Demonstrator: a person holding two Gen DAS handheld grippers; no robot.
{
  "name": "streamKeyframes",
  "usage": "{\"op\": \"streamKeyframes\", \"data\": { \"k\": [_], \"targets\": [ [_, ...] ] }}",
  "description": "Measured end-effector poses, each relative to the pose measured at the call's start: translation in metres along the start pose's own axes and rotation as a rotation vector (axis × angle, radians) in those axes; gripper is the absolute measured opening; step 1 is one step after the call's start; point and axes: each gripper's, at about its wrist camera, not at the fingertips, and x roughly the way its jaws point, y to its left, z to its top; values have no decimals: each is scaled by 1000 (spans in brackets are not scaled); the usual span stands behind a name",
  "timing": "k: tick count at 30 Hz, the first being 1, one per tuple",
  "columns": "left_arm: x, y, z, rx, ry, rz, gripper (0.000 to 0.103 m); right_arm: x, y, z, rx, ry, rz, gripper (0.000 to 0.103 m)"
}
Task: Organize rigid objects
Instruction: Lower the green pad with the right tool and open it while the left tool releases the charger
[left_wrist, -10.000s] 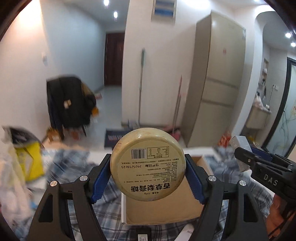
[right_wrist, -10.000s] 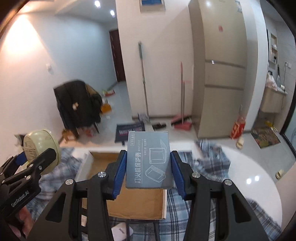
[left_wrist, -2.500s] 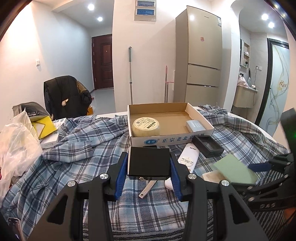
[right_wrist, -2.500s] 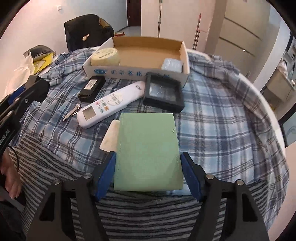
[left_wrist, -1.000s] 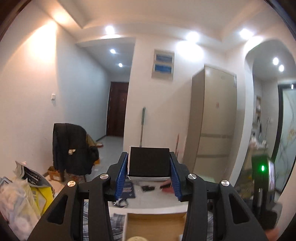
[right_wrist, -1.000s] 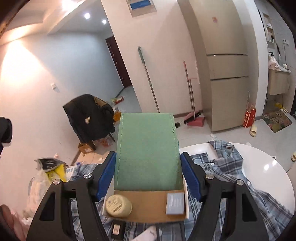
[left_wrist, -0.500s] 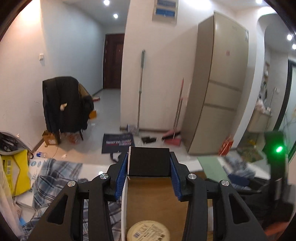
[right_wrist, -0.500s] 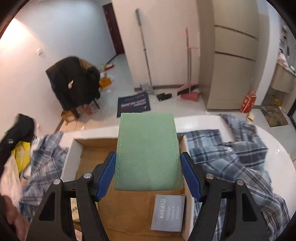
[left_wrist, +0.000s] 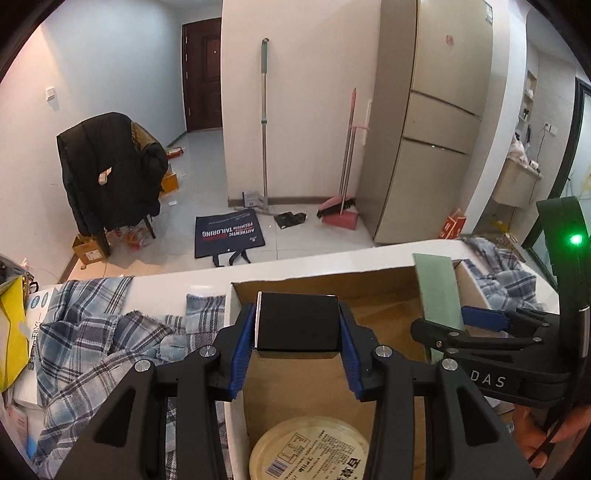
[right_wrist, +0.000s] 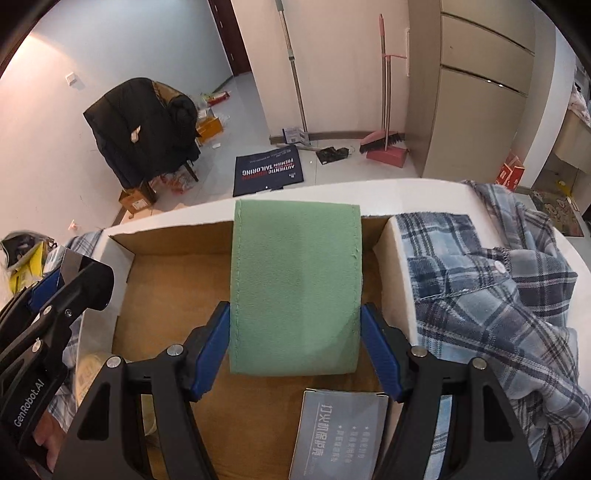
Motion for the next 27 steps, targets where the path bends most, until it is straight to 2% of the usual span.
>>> {"op": "streamKeyframes", "data": {
  "k": [5,7,10,14,25,26,27],
  "targets": [
    [8,4,-2,-8,31,0,45,0,2,-1,-20,8,-2,68],
    [10,5,-1,-8,39,9,45,2,5,-2,-24,42,20,68],
    [9,9,0,-24,37,9,45,5,12,-4,-42,65,41,68],
    [5,14,2,-43,25,5,45,5,21,-9,-69,66,18,68],
    [4,16,3,-60,39,-36,45,1,5,-6,44,127,172,69],
    [6,15,3,-59,46,-45,45,-2,2,-5,62,121,184,74],
    [8,14,2,-54,53,-51,45,-4,0,-4,81,110,190,88]
  ]
}}
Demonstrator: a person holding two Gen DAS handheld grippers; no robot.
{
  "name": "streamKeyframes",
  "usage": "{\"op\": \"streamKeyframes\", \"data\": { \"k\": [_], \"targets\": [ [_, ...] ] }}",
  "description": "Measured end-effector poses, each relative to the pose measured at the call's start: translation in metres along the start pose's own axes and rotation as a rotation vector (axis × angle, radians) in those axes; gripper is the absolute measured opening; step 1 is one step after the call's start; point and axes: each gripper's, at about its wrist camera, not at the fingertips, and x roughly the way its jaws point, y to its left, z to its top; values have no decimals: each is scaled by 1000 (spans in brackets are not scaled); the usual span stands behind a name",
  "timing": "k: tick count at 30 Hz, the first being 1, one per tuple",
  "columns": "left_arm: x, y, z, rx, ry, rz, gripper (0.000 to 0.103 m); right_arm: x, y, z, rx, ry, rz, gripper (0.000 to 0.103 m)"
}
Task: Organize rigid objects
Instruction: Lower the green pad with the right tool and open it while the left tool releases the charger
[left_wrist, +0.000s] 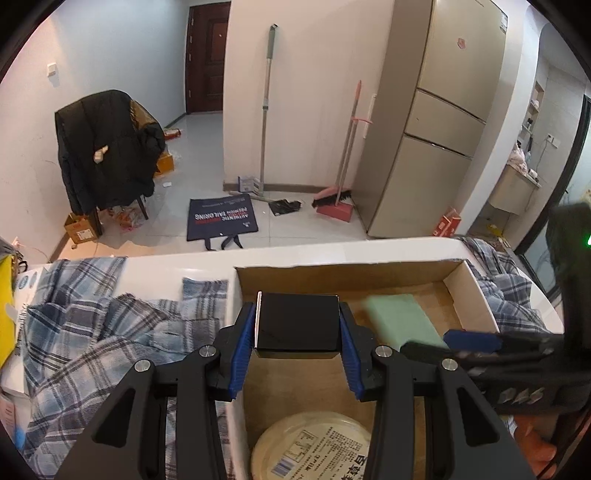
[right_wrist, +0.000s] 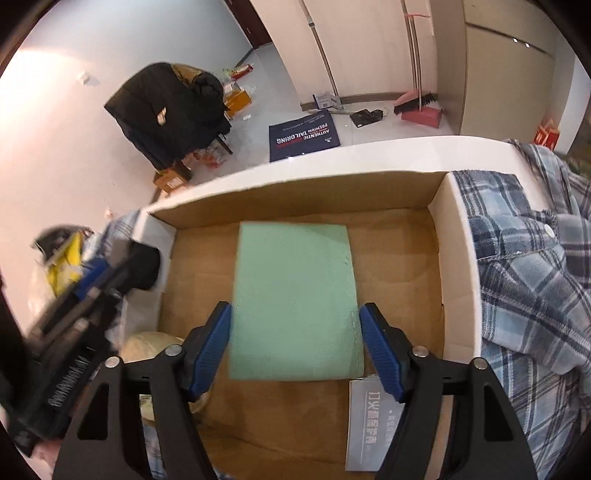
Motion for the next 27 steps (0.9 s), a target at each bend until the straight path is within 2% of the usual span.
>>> {"op": "streamKeyframes", "data": {
  "k": [2,5,8,17,24,25,27],
  "targets": [
    [4,-3,-2,11,8,6,45,-7,-5,1,42,-50,22,99],
    [7,-8,-4,27,17,10,45,-14,-11,4,76,-70,-5,99],
    [10,-11,-6,41,27,17,45,-27,-15,8,97,-133,-35,99],
    [17,-16,-9,61,55,28,45,-33,-12,12,80,-132,-41,99],
    [16,-14,-6,38,63,32,46,-44,-9,12,63,-178,-123,99],
    [13,-14,-4,36,51,31,48,-48,-8,12,63,-191,-129,99],
    [1,-14,0,34,6,30,65,-58,-4,12,49,-223,-146,99]
  ]
}}
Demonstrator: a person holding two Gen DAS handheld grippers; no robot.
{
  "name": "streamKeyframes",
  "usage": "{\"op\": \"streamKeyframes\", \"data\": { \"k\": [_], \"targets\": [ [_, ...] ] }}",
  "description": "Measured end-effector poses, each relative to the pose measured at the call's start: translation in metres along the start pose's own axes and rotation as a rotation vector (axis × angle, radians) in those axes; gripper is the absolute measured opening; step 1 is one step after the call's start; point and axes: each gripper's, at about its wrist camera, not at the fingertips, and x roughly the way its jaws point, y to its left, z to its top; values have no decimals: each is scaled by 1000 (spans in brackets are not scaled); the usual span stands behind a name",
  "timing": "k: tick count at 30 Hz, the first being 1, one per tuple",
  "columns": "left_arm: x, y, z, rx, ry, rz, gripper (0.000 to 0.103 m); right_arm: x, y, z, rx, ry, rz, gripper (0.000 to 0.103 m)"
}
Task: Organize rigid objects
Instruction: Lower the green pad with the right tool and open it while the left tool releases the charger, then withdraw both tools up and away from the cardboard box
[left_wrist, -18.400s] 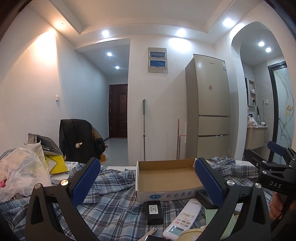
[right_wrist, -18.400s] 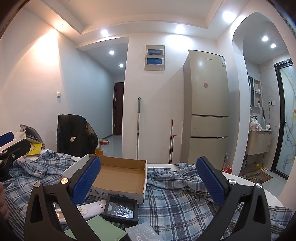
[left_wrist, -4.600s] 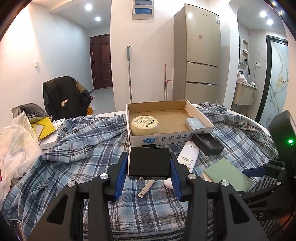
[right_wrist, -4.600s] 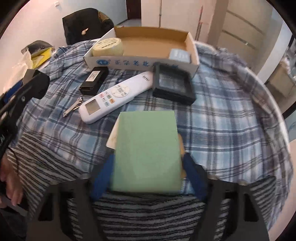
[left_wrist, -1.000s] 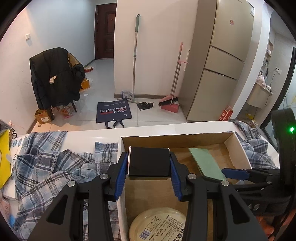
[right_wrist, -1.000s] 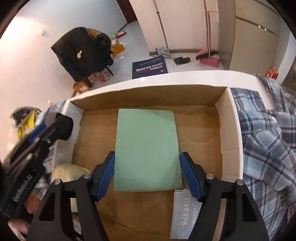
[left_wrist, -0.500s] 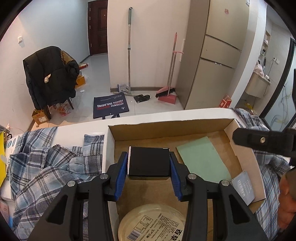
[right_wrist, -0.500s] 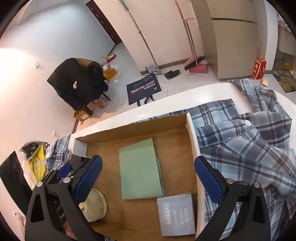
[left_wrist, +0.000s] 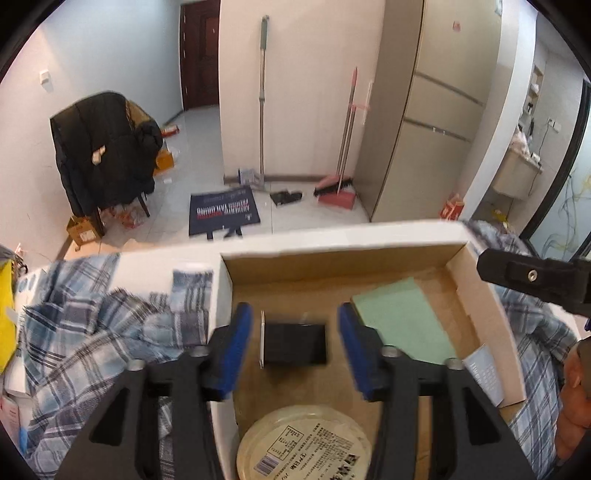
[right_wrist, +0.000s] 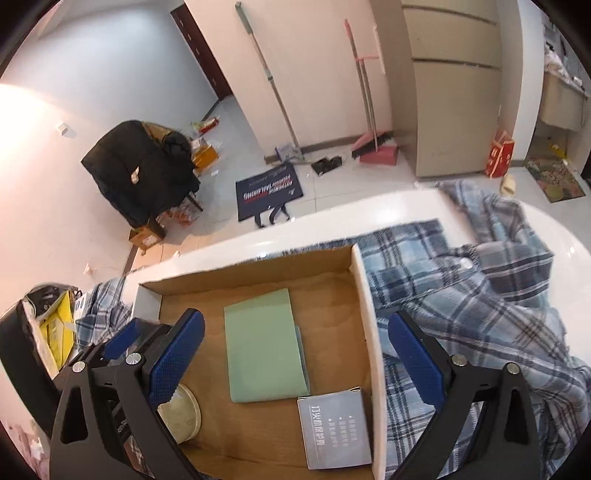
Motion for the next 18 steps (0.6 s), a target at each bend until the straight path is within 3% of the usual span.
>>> {"op": "streamKeyframes", "data": {
  "k": [1,2,5,9,11,13,18],
  "targets": [
    [-9,-1,2,-3,-37,-1,79,-7,2,1,-14,-18,-8,99],
    [-18,-2,4,-7,-76,-1,84,-14,5,1,-32,-38,-18,99],
    [-45,-3,13,-27,-133,4,84,-38,13,3,-53,-100,-41,99],
    [-116,-3,27,-96,-335,-25,85,-87,23,-7,-68,-236,-118,99],
    [-154,-6,29,-112,-419,-27,88,-113,29,-12,-137,-274,-112,99],
    [-182,-11,26,-107,-453,1,89,-139,31,-17,-176,-309,-110,99],
    [-260,-30,-1,-31,-587,11,90,-200,28,-36,-173,-388,-46,102]
  ]
}}
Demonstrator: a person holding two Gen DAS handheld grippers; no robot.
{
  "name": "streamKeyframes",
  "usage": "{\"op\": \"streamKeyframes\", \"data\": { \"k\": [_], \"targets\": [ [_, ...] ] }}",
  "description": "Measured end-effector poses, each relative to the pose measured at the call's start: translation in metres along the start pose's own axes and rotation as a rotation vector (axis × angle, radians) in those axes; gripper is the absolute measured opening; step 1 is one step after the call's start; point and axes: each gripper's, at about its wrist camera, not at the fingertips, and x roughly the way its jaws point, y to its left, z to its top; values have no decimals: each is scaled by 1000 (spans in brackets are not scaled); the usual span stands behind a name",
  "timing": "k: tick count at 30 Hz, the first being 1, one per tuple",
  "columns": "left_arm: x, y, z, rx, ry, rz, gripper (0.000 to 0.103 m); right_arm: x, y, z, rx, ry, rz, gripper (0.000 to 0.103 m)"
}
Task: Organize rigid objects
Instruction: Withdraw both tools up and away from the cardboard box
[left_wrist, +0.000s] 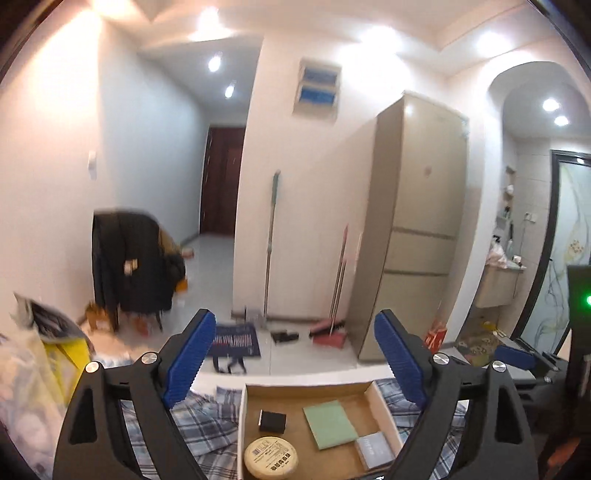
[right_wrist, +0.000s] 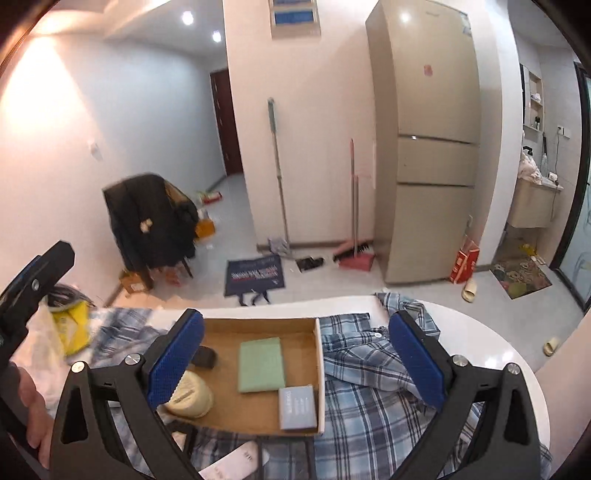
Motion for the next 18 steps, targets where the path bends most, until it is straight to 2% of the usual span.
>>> {"op": "streamKeyframes", "data": {
  "k": [1,4,6,8,10,12,14,18],
  "targets": [
    [-18,-4,2,23,-35,-4,90,-13,0,0,0,-17,20,102],
    [-60,-14,5,84,-120,-27,103,-52,2,-7,-19,-83,36,102],
    [-88,-26,1,147,-196,-45,103,-75,3,-13,-32,-143,31,102],
    [-108,-31,-6,156,-260,-6,103,-95,0,-20,-14,-222,13,102],
    [-122,-32,-10,136,-262,-9,103,-117,-7,-31,22,-304,-10,102],
    [-133,-31,-15,125,-257,-12,103,-129,-14,-40,37,-342,-13,102],
    [-142,-31,-20,130,-252,-12,103,-133,-19,-45,45,-344,-6,103],
    [-161,-26,-37,111,-253,5,103,-125,-28,-56,84,-293,39,103]
  ]
}}
